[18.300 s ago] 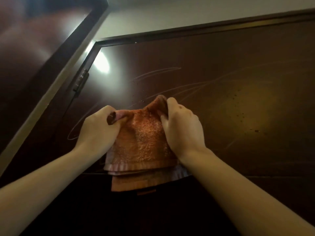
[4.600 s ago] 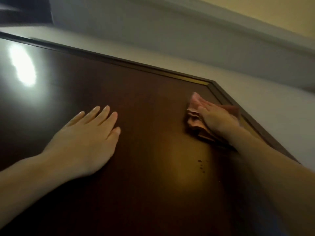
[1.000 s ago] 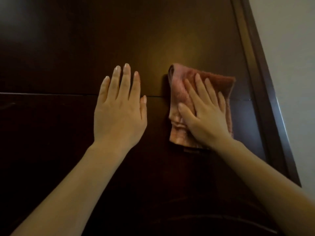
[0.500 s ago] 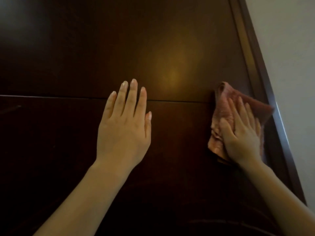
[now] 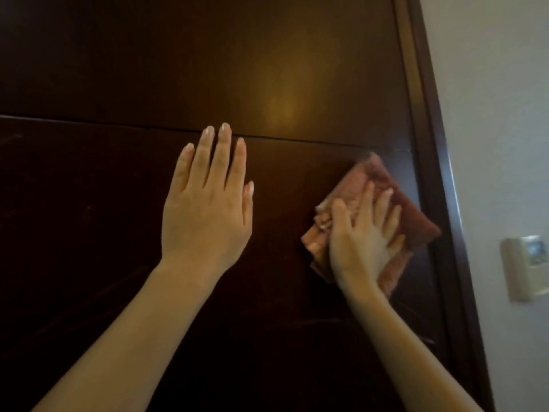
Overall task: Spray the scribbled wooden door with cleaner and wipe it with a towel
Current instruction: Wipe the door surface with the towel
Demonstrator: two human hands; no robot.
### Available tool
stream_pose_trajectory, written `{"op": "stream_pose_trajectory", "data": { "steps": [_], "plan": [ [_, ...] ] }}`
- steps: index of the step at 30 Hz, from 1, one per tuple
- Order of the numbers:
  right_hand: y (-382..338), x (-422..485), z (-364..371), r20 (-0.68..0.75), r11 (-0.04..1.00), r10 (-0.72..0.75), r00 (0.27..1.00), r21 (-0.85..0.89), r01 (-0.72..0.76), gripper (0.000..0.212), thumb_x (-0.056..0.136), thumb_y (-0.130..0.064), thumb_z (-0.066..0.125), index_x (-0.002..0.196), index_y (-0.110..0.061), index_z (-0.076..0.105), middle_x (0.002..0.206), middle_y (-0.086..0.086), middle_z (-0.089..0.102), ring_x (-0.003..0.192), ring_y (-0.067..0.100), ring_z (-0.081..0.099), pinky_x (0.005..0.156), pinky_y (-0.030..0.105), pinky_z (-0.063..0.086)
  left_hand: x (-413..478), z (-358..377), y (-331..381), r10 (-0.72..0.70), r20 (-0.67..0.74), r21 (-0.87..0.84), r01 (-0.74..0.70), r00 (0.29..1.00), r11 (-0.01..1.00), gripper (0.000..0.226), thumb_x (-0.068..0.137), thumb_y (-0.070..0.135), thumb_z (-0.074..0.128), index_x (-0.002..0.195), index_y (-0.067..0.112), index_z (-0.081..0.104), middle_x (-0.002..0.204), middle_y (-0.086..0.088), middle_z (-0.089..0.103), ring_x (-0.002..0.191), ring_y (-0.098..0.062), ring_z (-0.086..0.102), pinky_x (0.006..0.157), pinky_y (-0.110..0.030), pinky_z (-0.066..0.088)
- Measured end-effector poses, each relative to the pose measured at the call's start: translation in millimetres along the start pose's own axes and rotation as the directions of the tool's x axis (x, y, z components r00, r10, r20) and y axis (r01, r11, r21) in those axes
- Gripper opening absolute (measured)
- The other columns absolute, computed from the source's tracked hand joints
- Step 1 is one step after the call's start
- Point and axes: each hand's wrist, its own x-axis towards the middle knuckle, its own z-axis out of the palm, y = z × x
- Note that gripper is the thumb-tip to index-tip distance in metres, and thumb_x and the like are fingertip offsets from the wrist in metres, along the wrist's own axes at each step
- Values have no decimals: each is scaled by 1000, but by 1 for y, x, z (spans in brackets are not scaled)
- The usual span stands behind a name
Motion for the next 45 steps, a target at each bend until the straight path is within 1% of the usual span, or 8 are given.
{"op": "stream_pose_trajectory", "data": {
  "steps": [6,15,19,23,29,37,41,45],
  "plan": [
    [-18,21,-3,22,836,-541,841,-94,540,68,77,-62,13,140,-39,-1,157,-6,1,144,17,-5,113,45,-5,-1,2,0,6,-17,4,-6,1000,1000,56,96,33,23,143,3,28,151,-17,25,141,-30,20,114,-42,13],
    [22,-1,-3,-30,937,-340,940,-91,337,71,81,-59,13,144,-32,-3,156,-1,-1,143,21,-2,115,47,-1,-3,3,0,7,-21,24,-7,1000,1000,56,96,34,22,144,5,26,152,-16,23,141,-30,18,114,-42,13],
    [21,-70,15,62,759,-634,771,-141,635,75,82,-51,34,148,-27,7,154,10,15,142,34,11,112,52,5,-2,3,-1,16,-30,12,-16,999,1000,55,96,32,24,143,3,30,150,-18,27,140,-31,22,114,-43,17],
    [21,-64,9,110,647,-750,653,-89,758,70,83,-50,36,146,-35,11,154,-1,14,144,24,7,112,50,4,-1,-1,-9,71,-20,-10,-71,997,997,54,95,32,24,141,5,34,149,-17,30,139,-30,26,113,-39,17],
    [-39,-6,0,97,784,-609,787,-78,616,67,83,-56,18,145,-36,6,156,-6,1,142,15,-6,112,44,-7,-10,-18,-52,123,34,13,-124,992,992,53,95,35,24,141,11,34,150,-12,30,139,-24,26,112,-35,15],
    [-97,-8,10,51,839,-538,842,-72,540,67,86,-58,16,147,-34,5,157,-3,-7,143,20,-14,112,50,-11,-36,-42,-121,-29,78,104,21,997,994,54,97,42,16,144,16,14,152,-3,12,141,-17,10,114,-28,-4],
    [-83,-60,24,52,684,-723,688,-85,725,68,85,-56,29,146,-27,20,156,1,10,142,27,6,111,51,1,-38,-39,-121,-25,38,96,21,999,995,54,96,38,19,144,12,21,152,-9,21,140,-21,16,113,-34,5],
    [-53,-114,33,138,414,-899,416,-48,909,71,77,-54,41,142,-29,28,152,1,18,140,30,15,106,59,13,-39,-37,-124,-2,18,97,1,1000,995,54,96,35,23,143,10,29,151,-13,27,140,-26,22,113,-38,10]
  ]
}}
